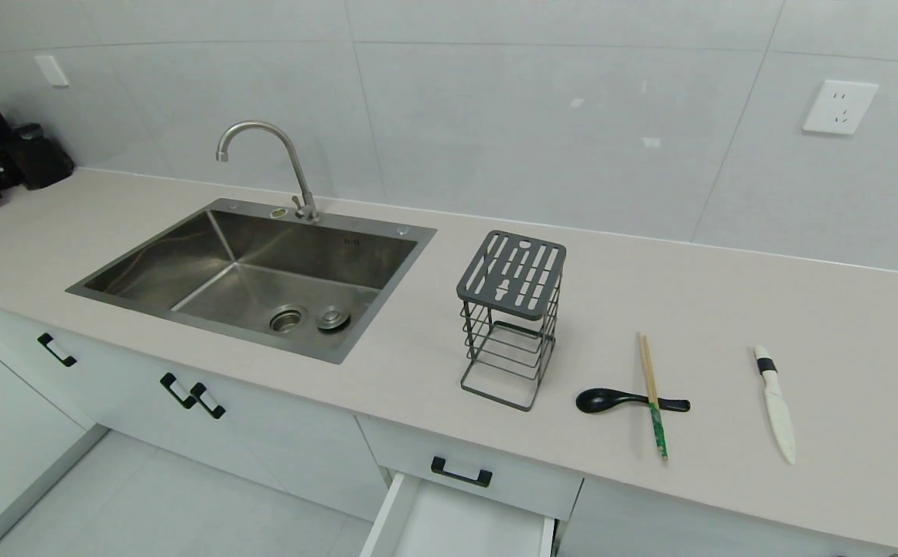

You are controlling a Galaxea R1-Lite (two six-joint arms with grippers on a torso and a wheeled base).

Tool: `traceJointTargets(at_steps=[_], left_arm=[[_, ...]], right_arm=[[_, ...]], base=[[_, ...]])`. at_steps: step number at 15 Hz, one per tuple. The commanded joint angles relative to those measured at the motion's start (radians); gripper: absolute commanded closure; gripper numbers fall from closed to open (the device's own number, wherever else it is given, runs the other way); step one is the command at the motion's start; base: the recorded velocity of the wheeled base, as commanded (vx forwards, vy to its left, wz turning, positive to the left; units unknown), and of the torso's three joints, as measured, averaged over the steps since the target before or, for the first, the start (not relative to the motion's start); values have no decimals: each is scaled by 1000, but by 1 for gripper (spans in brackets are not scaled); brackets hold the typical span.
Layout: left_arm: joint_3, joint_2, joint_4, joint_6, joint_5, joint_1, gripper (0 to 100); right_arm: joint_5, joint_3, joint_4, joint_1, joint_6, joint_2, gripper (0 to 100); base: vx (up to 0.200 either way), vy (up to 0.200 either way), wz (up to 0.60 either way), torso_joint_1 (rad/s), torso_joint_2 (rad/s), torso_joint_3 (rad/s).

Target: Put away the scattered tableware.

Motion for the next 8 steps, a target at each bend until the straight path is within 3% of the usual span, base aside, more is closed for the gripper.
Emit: traceJointTargets(at_steps=[1, 5, 8], left_arm=[[0, 1, 0, 3, 1, 0, 0], [0, 1, -1, -1, 0, 0, 0], [0, 1, -1, -2, 0, 0, 0]], right_arm=[[0, 0, 0, 0, -1, 1, 0], [6, 0, -13, 0, 1, 1, 0], [23, 0, -207, 0, -11, 1, 0]], base=[[0, 0, 0, 0, 0, 0], [0, 0, 0, 0, 0, 0], [0, 0, 0, 0, 0, 0]])
